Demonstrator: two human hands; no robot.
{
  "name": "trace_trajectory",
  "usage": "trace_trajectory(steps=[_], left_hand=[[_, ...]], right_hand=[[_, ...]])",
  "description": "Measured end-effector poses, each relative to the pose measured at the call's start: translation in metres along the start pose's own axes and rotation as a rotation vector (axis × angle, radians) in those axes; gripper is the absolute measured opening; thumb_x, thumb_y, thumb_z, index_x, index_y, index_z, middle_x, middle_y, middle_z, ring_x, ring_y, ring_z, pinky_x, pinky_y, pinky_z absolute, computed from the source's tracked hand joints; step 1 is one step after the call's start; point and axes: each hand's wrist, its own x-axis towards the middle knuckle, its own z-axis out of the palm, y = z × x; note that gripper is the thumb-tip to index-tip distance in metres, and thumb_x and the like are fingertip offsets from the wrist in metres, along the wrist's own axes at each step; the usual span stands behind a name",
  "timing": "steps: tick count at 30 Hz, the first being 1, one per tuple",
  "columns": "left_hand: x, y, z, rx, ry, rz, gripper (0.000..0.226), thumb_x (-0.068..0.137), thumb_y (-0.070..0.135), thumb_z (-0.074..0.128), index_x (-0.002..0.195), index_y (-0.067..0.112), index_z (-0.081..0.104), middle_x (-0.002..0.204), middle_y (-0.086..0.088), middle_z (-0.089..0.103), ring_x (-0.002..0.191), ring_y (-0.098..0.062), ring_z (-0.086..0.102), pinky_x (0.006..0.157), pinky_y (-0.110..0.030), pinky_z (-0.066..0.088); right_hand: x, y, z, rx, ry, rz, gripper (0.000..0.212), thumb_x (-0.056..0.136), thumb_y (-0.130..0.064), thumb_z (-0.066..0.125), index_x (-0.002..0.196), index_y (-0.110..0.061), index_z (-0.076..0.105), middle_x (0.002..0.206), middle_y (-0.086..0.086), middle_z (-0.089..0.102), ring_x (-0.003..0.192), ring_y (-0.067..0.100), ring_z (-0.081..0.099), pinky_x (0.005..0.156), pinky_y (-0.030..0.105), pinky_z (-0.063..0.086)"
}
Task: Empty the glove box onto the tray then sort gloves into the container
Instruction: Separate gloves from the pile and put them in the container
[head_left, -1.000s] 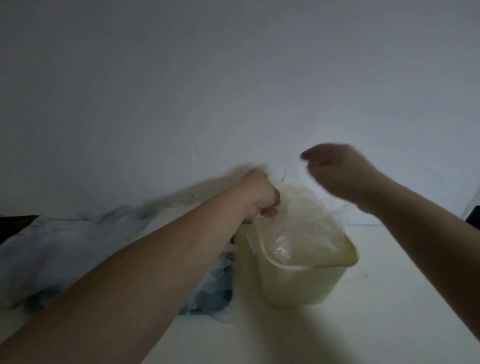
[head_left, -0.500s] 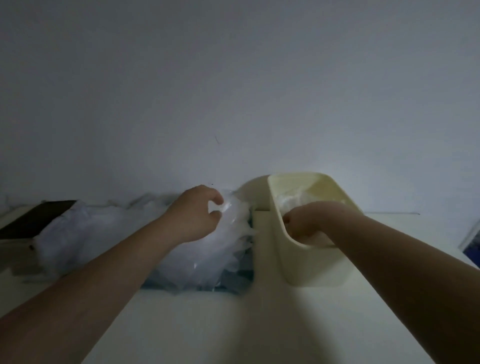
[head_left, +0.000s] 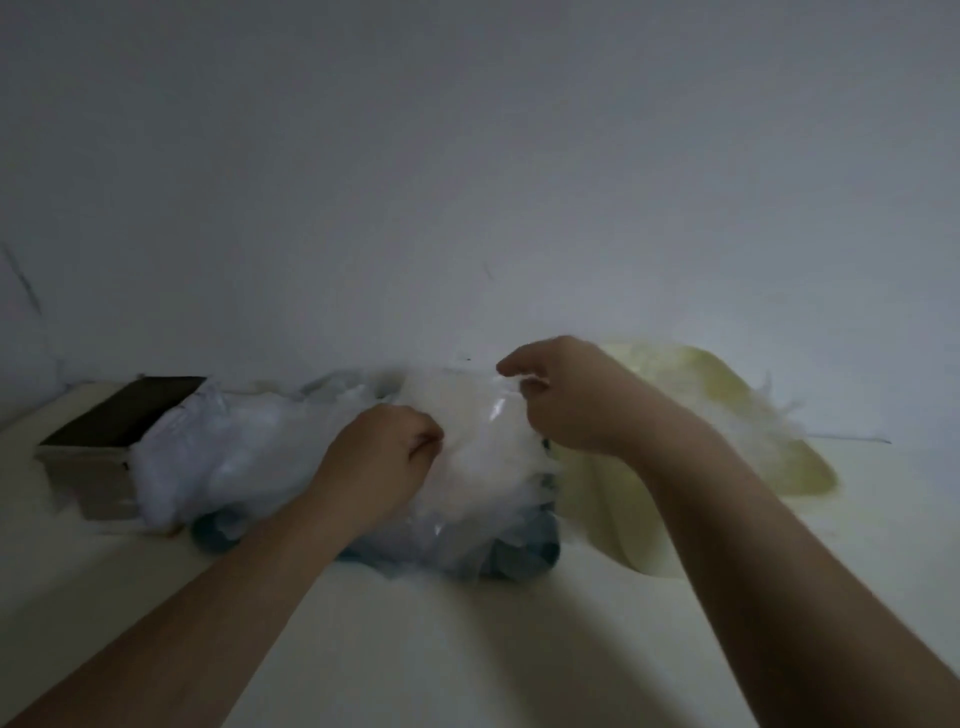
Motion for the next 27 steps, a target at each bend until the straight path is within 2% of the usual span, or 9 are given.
trace_trajectory(steps=[2,5,9,11,14,18,20,24,27], left_hand=[[-0.004,0.003,-0.014,-0.157,0.106,-0.036,0.011,0.095,0.023,0.071,0.096,0.026,0.081,0.093,0.017,0.075,0.089,-0.004,0.067,0.084,-0.020,0.053],[-0.010,0.011,-0.037,-0.362,0.161,-0.115,0.009,0.094,0.022,0.074,0.092,0.027,0.081,0.087,0.023,0.075,0.091,0.006,0.067,0.079,-0.002,0.045],[-0.017,0.019,-0.059,-0.712,0.023,-0.257,0.015,0.095,0.016,0.072,0.087,0.023,0.083,0.082,0.000,0.080,0.082,-0.018,0.078,0.071,-0.025,0.060],[-0.019,0.020,-0.066,-0.805,-0.114,-0.315,0.019,0.095,0.014,0.070,0.085,0.022,0.083,0.083,-0.011,0.079,0.078,-0.024,0.079,0.067,-0.024,0.059],[-0.020,0.018,-0.068,-0.835,-0.384,-0.311,0.019,0.096,0.010,0.067,0.087,0.017,0.082,0.083,-0.015,0.079,0.076,-0.025,0.078,0.070,-0.028,0.061],[-0.020,0.010,-0.064,-0.948,-0.440,-0.341,0.015,0.087,0.029,0.076,0.085,0.016,0.083,0.087,-0.012,0.078,0.079,-0.023,0.074,0.067,-0.027,0.058],[-0.018,0.006,-0.066,-1.085,-0.460,-0.391,0.039,0.076,0.048,0.075,0.091,0.013,0.082,0.088,-0.016,0.077,0.075,-0.025,0.073,0.063,-0.031,0.059],[-0.016,-0.008,-0.066,-1.378,-0.495,-0.405,0.075,0.079,0.070,0.066,0.118,0.006,0.071,0.098,-0.018,0.071,0.074,-0.026,0.069,0.061,-0.035,0.059],[-0.014,-0.008,-0.056,-1.407,-0.319,-0.368,0.037,0.086,0.045,0.077,0.104,0.012,0.078,0.091,-0.010,0.064,0.077,-0.020,0.064,0.063,-0.031,0.056]], right_hand=[[-0.001,-0.003,0.023,0.114,-0.026,-0.048,0.060,0.099,-0.016,0.060,0.154,-0.031,0.044,0.160,-0.010,0.041,0.148,0.014,0.037,0.116,0.024,0.026],[-0.002,-0.002,0.048,0.209,-0.110,-0.095,0.093,0.088,-0.033,0.079,0.160,-0.046,0.022,0.170,-0.016,0.014,0.158,0.010,0.006,0.128,0.043,0.015],[0.006,0.003,0.060,0.223,-0.096,-0.191,0.116,0.076,-0.040,0.089,0.153,-0.065,0.005,0.168,-0.028,-0.011,0.156,0.006,-0.018,0.127,0.058,0.006],[0.008,0.004,0.058,0.254,-0.047,-0.204,0.115,0.077,-0.037,0.089,0.155,-0.062,0.008,0.168,-0.029,0.000,0.157,0.005,-0.009,0.128,0.053,0.010],[0.008,0.002,0.052,0.291,-0.003,-0.251,0.099,0.075,-0.037,0.090,0.154,-0.052,0.031,0.154,-0.029,0.042,0.145,-0.003,0.035,0.121,0.030,0.032],[0.009,0.002,0.050,0.492,-0.173,-0.322,0.036,0.075,-0.015,0.091,0.108,-0.019,0.078,0.106,-0.006,0.078,0.101,0.008,0.073,0.092,0.024,0.057],[0.011,0.007,0.053,0.629,-0.119,-0.254,0.016,0.077,-0.009,0.088,0.090,-0.008,0.078,0.087,0.007,0.078,0.082,0.014,0.074,0.077,0.025,0.058],[0.014,0.010,0.060,0.767,-0.019,0.034,0.017,0.082,-0.011,0.084,0.084,0.001,0.073,0.076,0.023,0.072,0.059,0.017,0.066,0.053,0.021,0.050],[0.015,0.009,0.066,0.870,-0.057,0.090,0.024,0.081,-0.013,0.085,0.091,0.005,0.072,0.080,0.027,0.071,0.063,0.025,0.066,0.063,0.034,0.058]])
